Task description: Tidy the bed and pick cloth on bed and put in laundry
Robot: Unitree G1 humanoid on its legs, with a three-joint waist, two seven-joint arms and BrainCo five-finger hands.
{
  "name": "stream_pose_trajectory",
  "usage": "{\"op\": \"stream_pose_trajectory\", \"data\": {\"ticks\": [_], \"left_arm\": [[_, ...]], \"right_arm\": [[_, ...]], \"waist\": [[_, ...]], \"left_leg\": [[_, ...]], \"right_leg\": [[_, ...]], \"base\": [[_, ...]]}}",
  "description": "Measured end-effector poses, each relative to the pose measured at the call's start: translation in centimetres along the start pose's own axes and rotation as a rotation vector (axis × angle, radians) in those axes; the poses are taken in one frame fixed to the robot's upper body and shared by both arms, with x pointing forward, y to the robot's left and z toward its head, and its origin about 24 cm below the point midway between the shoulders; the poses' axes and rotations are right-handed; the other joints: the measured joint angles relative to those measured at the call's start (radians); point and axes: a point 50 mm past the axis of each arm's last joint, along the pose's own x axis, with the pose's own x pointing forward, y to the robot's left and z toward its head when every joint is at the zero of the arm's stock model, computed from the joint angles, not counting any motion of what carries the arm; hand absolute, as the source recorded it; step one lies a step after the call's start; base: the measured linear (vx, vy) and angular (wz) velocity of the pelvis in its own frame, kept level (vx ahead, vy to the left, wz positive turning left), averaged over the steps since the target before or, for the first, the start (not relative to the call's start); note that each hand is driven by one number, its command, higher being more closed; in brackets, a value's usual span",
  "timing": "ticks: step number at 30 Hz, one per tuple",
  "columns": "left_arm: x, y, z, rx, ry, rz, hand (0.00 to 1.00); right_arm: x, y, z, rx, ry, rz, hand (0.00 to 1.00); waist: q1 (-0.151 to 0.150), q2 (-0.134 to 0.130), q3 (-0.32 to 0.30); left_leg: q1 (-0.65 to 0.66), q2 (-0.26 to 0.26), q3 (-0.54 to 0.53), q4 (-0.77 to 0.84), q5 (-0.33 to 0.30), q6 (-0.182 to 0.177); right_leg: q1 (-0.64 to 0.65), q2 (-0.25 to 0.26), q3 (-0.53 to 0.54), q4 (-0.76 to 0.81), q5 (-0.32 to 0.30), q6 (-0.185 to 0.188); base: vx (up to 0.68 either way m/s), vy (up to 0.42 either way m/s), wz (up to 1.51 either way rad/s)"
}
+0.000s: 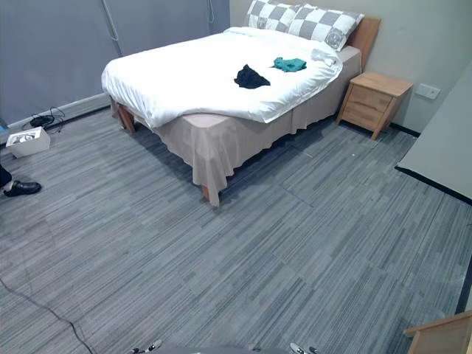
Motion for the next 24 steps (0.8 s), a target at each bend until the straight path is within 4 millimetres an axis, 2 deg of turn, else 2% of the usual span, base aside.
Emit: {"op": "stream_pose_trajectory", "data": {"ticks": [1, 8, 13, 24], "left_arm": [[0.0, 0.1, -0.1, -0.01, 0.005, 0.005, 0.0], [0.1, -0.1, 0.5, -0.019, -0.006, 0.001, 0.0], [0.2, -0.3, 1.3, -0.024, -0.025, -0.003, 0.0], [0.2, -0.4, 1.3, -0.022, -0.025, -0.003, 0.0]], "right_arm": [[0.0, 0.1, 0.0, 0.002, -0.001, 0.001, 0.0], [0.1, 0.2, 0.1, 0.031, -0.009, 0.005, 0.0], [0.3, 0.5, 1.0, 0.02, -0.031, 0.019, 0.0], [0.3, 0.7, 1.2, 0.019, -0.039, 0.025, 0.0]], "waist": [[0.0, -0.009, 0.004], [-0.001, -0.005, 0.015], [-0.001, -0.009, 0.034], [-0.001, -0.011, 0.035]], "left_leg": [[0.009, 0.002, 0.002, -0.007, 0.0, 0.0], [0.047, 0.01, 0.01, -0.034, 0.0, -0.001], [0.068, 0.012, 0.014, -0.041, 0.0, -0.002], [0.075, 0.009, 0.024, -0.046, -0.001, -0.001]], "right_leg": [[0.013, 0.003, 0.0, -0.017, 0.002, 0.002], [0.062, 0.015, -0.005, -0.066, 0.013, -0.004], [0.08, 0.016, -0.01, -0.066, 0.004, 0.011], [0.084, 0.012, -0.004, -0.066, 0.002, 0.013]], "base": [[0.05, -0.014, -0.02], [0.08, -0.029, -0.03], [0.0, 0.0, 0.0], [-0.04, -0.013, 0.0]]}}
